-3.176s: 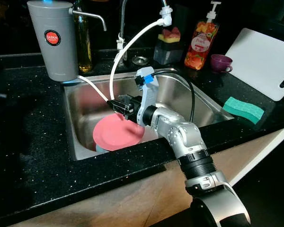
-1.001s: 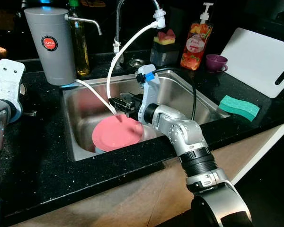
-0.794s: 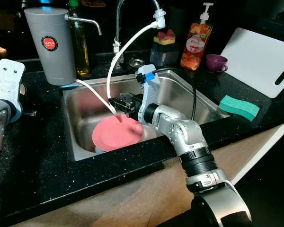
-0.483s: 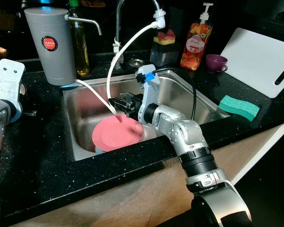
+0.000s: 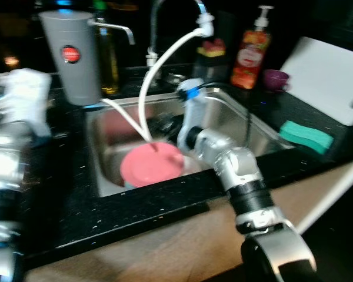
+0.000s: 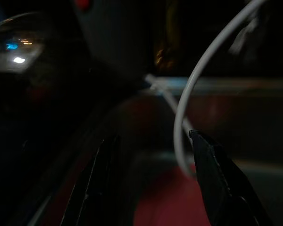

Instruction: Kitchen organization

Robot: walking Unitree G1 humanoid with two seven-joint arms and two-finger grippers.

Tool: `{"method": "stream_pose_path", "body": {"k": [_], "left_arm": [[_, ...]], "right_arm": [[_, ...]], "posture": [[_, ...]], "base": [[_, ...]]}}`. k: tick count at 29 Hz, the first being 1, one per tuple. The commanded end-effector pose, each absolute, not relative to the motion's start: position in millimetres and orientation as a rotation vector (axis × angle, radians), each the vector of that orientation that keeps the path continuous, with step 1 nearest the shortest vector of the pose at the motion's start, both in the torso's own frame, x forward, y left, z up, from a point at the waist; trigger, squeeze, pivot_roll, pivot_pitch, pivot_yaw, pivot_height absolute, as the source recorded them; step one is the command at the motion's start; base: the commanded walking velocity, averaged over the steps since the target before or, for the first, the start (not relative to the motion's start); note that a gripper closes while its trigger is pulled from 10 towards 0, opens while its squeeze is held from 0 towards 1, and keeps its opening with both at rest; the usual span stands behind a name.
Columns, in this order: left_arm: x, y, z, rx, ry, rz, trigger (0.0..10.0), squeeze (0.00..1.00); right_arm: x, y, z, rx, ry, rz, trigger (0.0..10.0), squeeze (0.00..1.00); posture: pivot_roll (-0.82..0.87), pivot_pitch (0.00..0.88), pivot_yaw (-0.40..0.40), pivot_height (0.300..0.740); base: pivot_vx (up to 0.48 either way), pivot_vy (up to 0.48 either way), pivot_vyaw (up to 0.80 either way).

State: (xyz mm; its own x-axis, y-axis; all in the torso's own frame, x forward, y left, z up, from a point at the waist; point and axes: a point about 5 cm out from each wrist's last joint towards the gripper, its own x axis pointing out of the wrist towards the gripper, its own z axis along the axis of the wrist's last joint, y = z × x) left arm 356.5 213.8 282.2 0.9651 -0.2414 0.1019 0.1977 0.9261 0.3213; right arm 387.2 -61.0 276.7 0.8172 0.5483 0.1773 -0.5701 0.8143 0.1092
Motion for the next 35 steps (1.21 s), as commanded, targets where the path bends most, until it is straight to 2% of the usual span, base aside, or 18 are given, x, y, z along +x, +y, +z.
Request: {"method": "stream_pose_path", "body": {"k": [1,9,13,14,15,18,19,21,22,25,26,30,31,32,33,35], "left_arm": [[352,204,298,0.348,-0.238,-0.275,10.0,0.00],[352,204,300,0.344,-0.258,-0.274,10.0,0.00],[350,198,300,0.307,-0.286,-0.329,10.0,0.00],[348,191,297,0.283,-0.297,-0.395,8.2,0.00],[346,182,291,0.271,-0.289,-0.463,0.0,0.00],[346,172,279,0.269,-0.255,-0.544,0.0,0.00],[346,170,275,0.292,-0.236,-0.565,3.0,0.00],[346,169,273,0.309,-0.224,-0.580,3.0,0.00],[346,168,268,0.307,-0.200,-0.588,10.0,0.00],[346,167,265,0.313,-0.184,-0.592,10.0,0.00],[346,168,262,0.312,-0.171,-0.589,10.0,0.00],[344,173,255,0.306,-0.149,-0.599,10.0,0.00],[344,173,254,0.299,-0.142,-0.611,10.0,0.12],[344,173,254,0.299,-0.142,-0.611,10.0,0.12],[342,173,252,0.287,-0.129,-0.628,10.0,1.00],[340,171,247,0.286,-0.105,-0.662,10.0,1.00]], "right_arm": [[389,-69,279,0.172,-0.166,0.557,10.0,0.00],[389,-68,279,0.174,-0.165,0.558,10.0,0.00],[390,-69,280,0.168,-0.170,0.552,10.0,0.00],[391,-70,281,0.148,-0.177,0.537,10.0,0.00],[393,-71,281,0.119,-0.182,0.519,10.0,0.00],[394,-72,282,0.079,-0.188,0.497,10.0,0.00],[394,-73,282,0.078,-0.187,0.497,10.0,0.00],[394,-73,282,0.078,-0.186,0.496,10.0,0.00],[394,-73,281,0.077,-0.185,0.495,10.0,0.00],[394,-73,281,0.076,-0.183,0.495,10.0,0.00],[394,-74,280,0.076,-0.182,0.494,10.0,0.00],[394,-74,279,0.072,-0.181,0.494,10.0,0.00],[395,-74,279,0.071,-0.181,0.494,10.0,0.00],[395,-74,279,0.071,-0.181,0.494,10.0,0.00],[395,-73,279,0.070,-0.180,0.494,10.0,0.00],[395,-72,278,0.068,-0.179,0.495,10.0,0.00]], "posture": [[0.01,0.000,0.000,0.740],[0.01,0.000,0.000,0.740],[0.01,0.000,0.000,0.740],[0.01,0.000,0.000,0.740],[0.01,0.000,0.000,0.740],[0.01,0.000,0.000,0.740],[0.01,0.000,0.000,0.740],[0.01,0.000,0.000,0.740],[0.00,0.000,0.000,0.740],[0.00,0.000,0.000,0.740],[0.00,0.055,-0.046,0.740],[0.00,0.053,-0.050,0.740],[0.00,0.053,-0.050,0.740],[0.00,0.053,-0.050,0.740],[0.00,0.053,-0.050,0.740],[0.00,0.053,-0.050,0.740]], "base": [[0.000,0.000,0.00],[0.000,0.000,0.00],[0.000,0.000,0.00],[0.000,0.000,0.00],[0.000,0.000,0.00],[0.000,0.000,0.00],[0.000,0.000,0.00],[0.000,0.000,0.00],[0.000,0.000,0.00],[0.000,0.000,0.00],[0.000,0.000,0.00],[0.000,0.000,0.00],[0.000,0.000,0.00],[0.000,0.000,0.00],[0.000,0.000,0.00],[0.000,0.000,0.00]]}}
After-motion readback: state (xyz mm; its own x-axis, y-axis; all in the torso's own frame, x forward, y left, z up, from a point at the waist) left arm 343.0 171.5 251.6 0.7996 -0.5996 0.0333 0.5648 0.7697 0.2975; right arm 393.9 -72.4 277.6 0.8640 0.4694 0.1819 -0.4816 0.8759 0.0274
